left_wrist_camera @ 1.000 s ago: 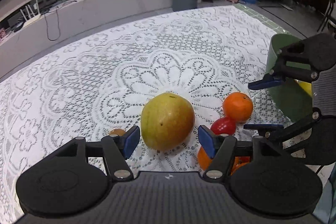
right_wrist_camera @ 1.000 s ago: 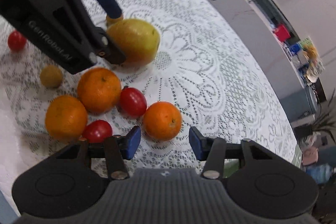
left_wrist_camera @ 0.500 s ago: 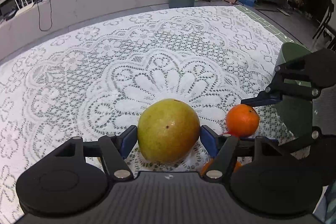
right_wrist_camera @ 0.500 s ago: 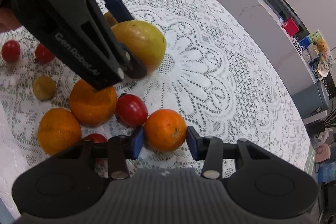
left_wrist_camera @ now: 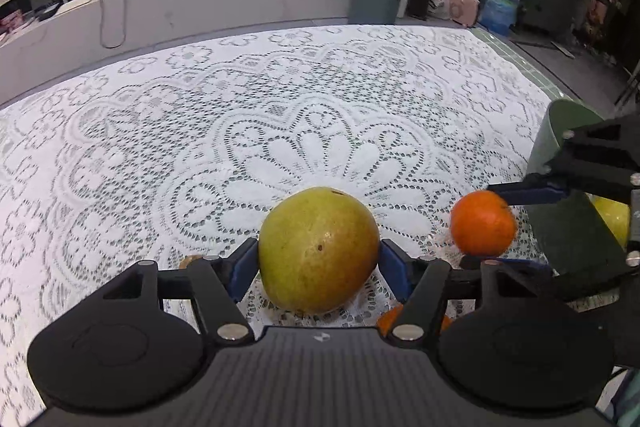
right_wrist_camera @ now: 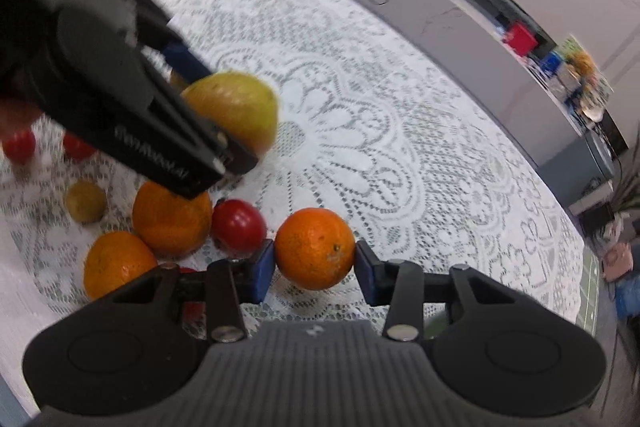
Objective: Organize fruits
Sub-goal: 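Grasp an orange with the right gripper while the left gripper grasps the mango, then lift and carry the orange and mango in both grippers over the colander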
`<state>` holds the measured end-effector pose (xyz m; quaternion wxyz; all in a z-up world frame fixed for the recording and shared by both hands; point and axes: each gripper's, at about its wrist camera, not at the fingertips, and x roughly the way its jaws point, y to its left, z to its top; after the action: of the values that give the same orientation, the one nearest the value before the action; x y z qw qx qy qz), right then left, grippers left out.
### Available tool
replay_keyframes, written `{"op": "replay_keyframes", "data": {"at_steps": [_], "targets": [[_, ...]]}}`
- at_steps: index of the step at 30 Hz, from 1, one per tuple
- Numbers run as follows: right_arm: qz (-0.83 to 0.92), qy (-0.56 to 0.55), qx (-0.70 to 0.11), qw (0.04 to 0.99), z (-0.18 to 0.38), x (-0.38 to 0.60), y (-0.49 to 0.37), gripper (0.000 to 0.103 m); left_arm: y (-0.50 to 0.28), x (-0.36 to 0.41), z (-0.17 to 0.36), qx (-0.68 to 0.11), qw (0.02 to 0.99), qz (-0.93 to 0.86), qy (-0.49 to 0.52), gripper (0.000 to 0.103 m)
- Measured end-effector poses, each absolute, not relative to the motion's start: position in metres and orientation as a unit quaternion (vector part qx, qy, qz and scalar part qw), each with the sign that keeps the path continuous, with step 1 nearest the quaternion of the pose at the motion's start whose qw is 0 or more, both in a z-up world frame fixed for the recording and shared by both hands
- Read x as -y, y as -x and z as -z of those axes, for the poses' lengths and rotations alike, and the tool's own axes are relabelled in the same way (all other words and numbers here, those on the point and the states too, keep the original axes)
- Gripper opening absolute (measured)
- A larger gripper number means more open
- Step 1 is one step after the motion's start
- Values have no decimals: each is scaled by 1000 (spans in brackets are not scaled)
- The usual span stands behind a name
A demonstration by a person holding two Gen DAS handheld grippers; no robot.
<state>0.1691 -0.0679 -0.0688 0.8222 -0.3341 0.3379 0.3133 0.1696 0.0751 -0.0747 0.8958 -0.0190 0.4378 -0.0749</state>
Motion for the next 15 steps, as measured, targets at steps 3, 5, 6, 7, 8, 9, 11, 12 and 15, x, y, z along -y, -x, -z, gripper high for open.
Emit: {"op": "replay_keyframes", "data": {"at_steps": [3, 5, 6, 7, 8, 9, 11, 12, 15], "targets": [[-303, 304, -330, 841, 60, 75, -164, 40, -165, -77, 74, -433, 899, 60, 36, 74], [-296, 280, -326, 853, 54, 79, -160, 40, -162, -76, 71, -430, 900, 52, 43, 74], [-294, 266, -324, 859, 50, 82, -158, 40, -160, -76, 68, -428, 902, 48, 46, 74], [-294, 254, -322, 864, 46, 85, -155, 40, -156, -75, 64, -423, 904, 45, 49, 74], [-293, 244, -320, 868, 43, 88, -153, 40, -152, -75, 59, -416, 907, 43, 54, 74], [-293, 235, -317, 871, 39, 91, -150, 40, -147, -75, 53, -409, 909, 44, 61, 74], [-291, 221, -313, 877, 32, 97, -145, 40, -140, -74, 41, -401, 911, 49, 76, 74], [-290, 211, -311, 880, 28, 102, -143, 40, -137, -73, 35, -399, 912, 51, 82, 74], [-293, 180, -313, 885, 16, 118, -138, 40, -130, -64, 16, -388, 916, 64, 83, 74]]}}
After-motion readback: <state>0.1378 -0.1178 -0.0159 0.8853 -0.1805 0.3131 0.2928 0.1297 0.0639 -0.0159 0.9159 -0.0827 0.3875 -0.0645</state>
